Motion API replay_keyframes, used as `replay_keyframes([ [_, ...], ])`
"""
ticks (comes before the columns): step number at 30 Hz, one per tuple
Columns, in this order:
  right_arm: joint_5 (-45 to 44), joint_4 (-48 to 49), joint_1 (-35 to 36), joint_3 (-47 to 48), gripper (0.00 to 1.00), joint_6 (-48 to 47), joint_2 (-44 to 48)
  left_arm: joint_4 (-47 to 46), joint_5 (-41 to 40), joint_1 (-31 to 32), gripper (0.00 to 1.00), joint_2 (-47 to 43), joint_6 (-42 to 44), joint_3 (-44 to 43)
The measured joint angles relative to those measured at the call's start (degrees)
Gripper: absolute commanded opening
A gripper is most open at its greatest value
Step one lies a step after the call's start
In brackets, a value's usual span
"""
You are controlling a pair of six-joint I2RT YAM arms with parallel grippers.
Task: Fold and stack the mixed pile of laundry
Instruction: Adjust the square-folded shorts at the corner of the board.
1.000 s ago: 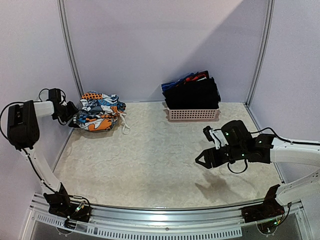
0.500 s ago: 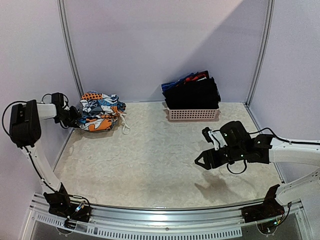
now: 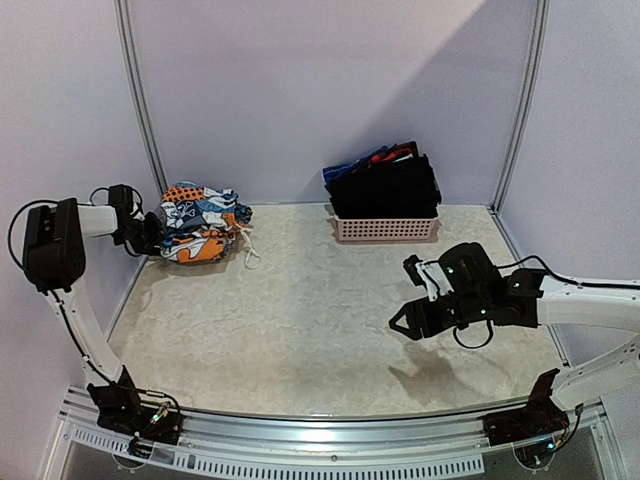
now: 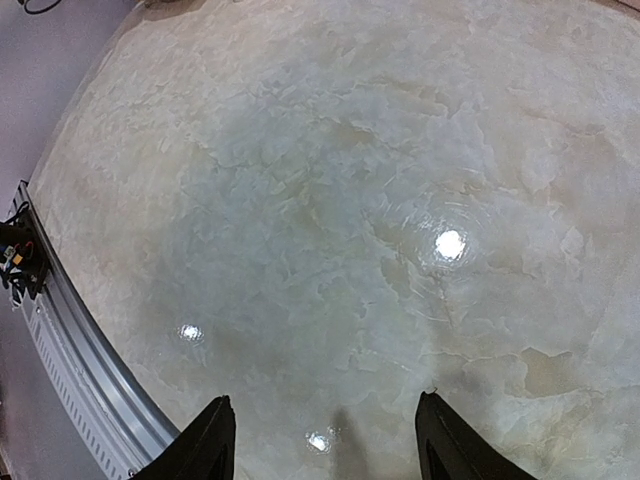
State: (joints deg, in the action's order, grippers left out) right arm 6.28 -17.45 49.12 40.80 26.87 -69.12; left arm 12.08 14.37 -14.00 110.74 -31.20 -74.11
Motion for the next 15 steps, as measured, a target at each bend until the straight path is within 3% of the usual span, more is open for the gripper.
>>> replay_keyframes([
  [15,0.0,0.0,0.0,0.0,0.62,0.0,-0.83,11.3,-0.85,-0.92,0.0,0.15,3.82,-13.33],
])
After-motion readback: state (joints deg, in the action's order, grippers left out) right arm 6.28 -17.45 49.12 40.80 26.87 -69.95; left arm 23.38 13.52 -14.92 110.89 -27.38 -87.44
